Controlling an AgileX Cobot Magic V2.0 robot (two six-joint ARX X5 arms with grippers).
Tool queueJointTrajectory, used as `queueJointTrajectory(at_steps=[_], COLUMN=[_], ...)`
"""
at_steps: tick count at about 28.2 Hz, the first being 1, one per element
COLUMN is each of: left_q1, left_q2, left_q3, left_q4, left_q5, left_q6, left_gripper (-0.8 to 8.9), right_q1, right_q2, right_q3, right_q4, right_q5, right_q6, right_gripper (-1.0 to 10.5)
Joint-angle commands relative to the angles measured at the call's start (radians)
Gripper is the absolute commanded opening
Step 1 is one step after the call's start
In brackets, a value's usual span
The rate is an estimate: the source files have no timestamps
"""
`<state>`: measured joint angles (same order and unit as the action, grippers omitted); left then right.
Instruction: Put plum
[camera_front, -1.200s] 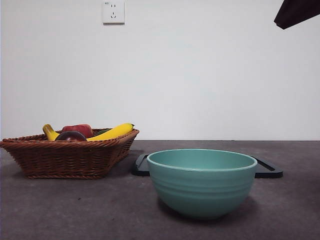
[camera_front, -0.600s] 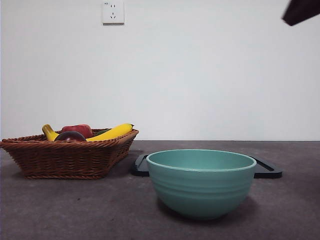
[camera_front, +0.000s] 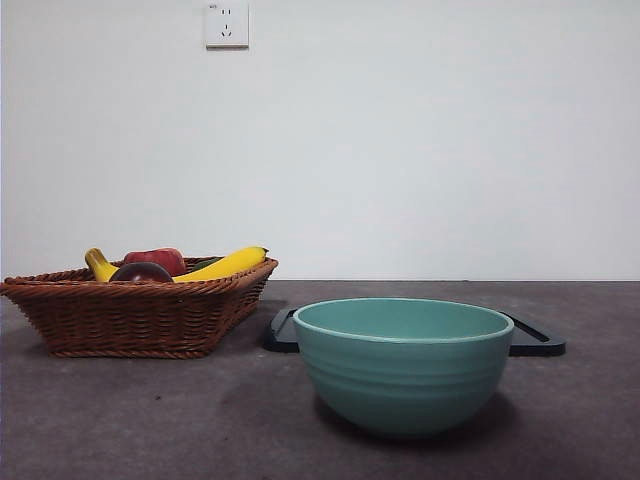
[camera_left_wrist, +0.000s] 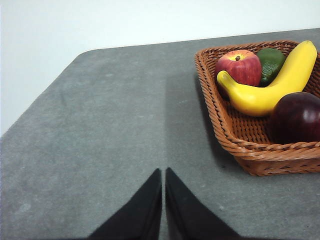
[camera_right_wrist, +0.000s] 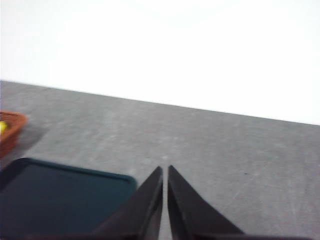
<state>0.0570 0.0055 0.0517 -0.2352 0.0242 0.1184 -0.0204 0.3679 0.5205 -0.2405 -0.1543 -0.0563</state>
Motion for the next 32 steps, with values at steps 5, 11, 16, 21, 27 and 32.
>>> queueJointTrajectory(at_steps=[5,11,16,21,27,32], left_q1=[0.003,0.003,0.003,0.003,0.003,0.003], left_q2=[-0.003,-0.003,-0.003,-0.003,-0.003,-0.003], left_q3=[-0.020,-0.020,-0.020,-0.020,-0.020,-0.020], left_q4=[-0.010,-0.010,-0.010,-0.010,-0.010,-0.010], left_q5=[-0.002,-0.002,-0.002,-0.002,-0.002,-0.002], left_q6=[0.011,0.011,0.011,0.011,0.011,0.011], left_gripper=[0.10,0.10,0.10,0.10,0.10,0.10], right_q1=[-0.009,-0.008,-0.007,-0.007,-0.007,-0.007], right_q2=[-0.156,-0.265,-0.320,-0.354,-0.364,-0.364], right_q3=[-0.278,-0.425,-0.489,-0.510,-0.510,-0.510], right_q4=[0.275,0.315,0.314,0.264,0.185,0.096], right_q5=[0.074,0.084,0.084,0.084,0.084,0.084], right_q6=[-0.012,-0.008,0.003,0.004,0.004,0.004], right_gripper=[0.1,0.0,0.1,0.1,0.1,0.1])
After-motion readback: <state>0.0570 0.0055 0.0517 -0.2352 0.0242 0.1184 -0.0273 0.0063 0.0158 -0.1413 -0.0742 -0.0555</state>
